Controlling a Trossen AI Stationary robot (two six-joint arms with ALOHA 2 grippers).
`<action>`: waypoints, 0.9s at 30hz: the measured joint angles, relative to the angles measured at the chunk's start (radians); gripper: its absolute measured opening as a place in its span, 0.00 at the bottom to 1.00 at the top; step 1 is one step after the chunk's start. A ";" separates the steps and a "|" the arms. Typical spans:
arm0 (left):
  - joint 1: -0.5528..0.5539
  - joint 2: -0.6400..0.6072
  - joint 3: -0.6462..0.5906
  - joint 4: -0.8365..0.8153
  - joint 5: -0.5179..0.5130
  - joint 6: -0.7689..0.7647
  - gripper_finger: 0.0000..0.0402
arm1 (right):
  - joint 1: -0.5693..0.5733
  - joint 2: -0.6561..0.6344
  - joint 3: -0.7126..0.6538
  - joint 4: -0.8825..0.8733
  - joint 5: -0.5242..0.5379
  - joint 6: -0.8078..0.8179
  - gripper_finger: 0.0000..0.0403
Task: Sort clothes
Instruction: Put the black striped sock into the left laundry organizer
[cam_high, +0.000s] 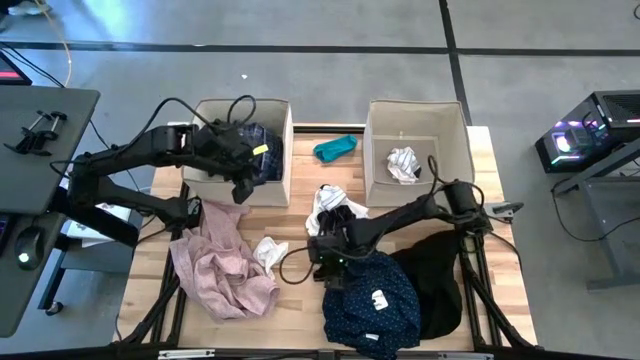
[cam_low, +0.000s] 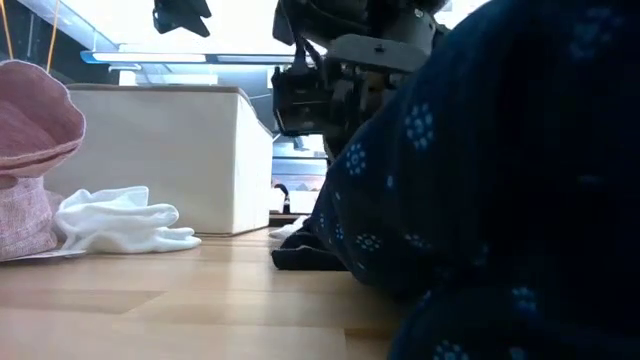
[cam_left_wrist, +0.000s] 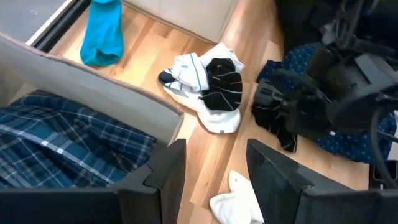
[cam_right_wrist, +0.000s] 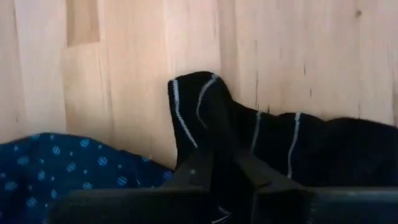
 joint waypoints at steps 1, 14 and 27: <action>-0.007 -0.002 0.000 0.000 -0.005 0.000 0.39 | -0.004 -0.004 0.007 -0.013 0.002 0.033 0.03; -0.085 -0.094 0.000 0.004 -0.146 -0.069 0.39 | -0.043 -0.272 0.266 -0.208 0.250 0.064 0.01; -0.113 -0.147 0.000 0.019 -0.254 -0.107 0.39 | -0.180 -0.464 0.703 -0.661 0.703 -0.214 0.00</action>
